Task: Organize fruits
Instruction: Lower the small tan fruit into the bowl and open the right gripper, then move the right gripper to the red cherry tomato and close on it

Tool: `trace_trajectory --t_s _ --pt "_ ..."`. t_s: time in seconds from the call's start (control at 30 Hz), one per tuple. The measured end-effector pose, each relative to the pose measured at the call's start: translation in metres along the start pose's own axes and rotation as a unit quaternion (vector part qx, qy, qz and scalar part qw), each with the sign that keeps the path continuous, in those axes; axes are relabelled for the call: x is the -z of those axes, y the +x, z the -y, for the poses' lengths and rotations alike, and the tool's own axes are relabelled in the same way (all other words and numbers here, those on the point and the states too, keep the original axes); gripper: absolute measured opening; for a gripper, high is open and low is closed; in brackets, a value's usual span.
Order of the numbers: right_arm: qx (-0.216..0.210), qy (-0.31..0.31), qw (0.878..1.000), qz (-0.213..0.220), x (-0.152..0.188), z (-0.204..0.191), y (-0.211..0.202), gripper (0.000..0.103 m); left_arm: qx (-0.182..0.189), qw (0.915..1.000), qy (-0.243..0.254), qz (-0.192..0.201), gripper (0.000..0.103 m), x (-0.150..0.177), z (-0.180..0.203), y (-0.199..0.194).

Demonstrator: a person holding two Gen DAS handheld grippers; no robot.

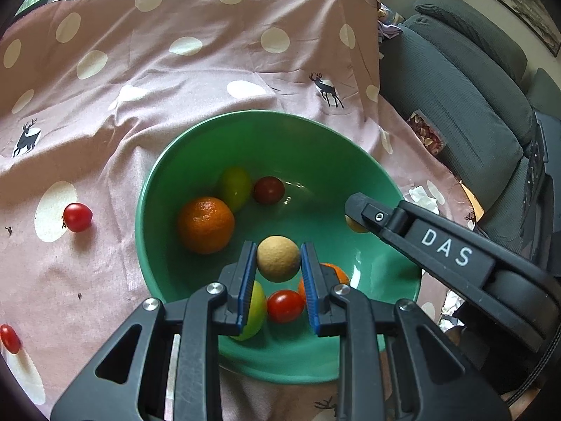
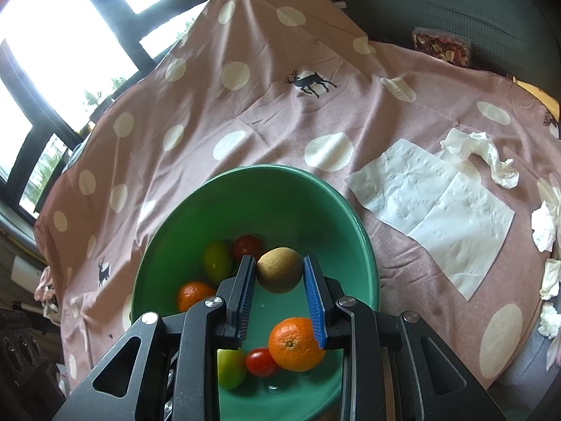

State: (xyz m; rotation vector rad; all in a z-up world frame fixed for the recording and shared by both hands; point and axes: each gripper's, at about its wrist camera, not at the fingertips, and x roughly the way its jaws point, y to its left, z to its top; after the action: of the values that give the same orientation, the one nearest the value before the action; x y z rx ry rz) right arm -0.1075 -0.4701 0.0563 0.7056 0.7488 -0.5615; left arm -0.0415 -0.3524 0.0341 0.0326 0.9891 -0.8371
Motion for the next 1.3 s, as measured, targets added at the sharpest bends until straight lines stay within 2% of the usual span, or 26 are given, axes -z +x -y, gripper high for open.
trace_trajectory --t_s 0.67,0.73,0.8,0.93,1.1,1.27,1.3 --pt "0.01 -0.008 1.0 -0.001 0.0 -0.001 0.002 0.031 -0.004 0.9999 -0.008 -0.007 0.026 -0.001 -0.001 0.001" --pt "0.008 -0.007 1.0 0.0 0.0 0.0 0.002 0.031 0.003 0.9999 -0.01 -0.007 0.031 -0.001 -0.001 0.001" --pt "0.008 -0.008 1.0 -0.001 0.001 0.0 0.002 0.031 0.008 0.9999 -0.011 -0.003 0.044 -0.001 -0.001 -0.002" --pt "0.003 -0.006 1.0 -0.002 0.0 0.0 0.002 0.031 0.011 0.9998 -0.016 -0.003 0.046 0.0 -0.001 -0.008" --pt "0.0 -0.01 1.0 -0.001 0.0 -0.003 0.001 0.031 -0.002 0.9995 -0.023 0.021 0.051 0.003 -0.011 -0.034" --pt "-0.008 -0.02 1.0 0.012 0.0 -0.011 -0.004 0.033 -0.042 0.997 -0.047 0.045 0.057 0.012 -0.039 -0.07" --pt "-0.009 -0.022 1.0 0.014 0.001 -0.013 -0.005 0.036 -0.055 0.996 -0.052 0.048 0.058 0.014 -0.047 -0.077"
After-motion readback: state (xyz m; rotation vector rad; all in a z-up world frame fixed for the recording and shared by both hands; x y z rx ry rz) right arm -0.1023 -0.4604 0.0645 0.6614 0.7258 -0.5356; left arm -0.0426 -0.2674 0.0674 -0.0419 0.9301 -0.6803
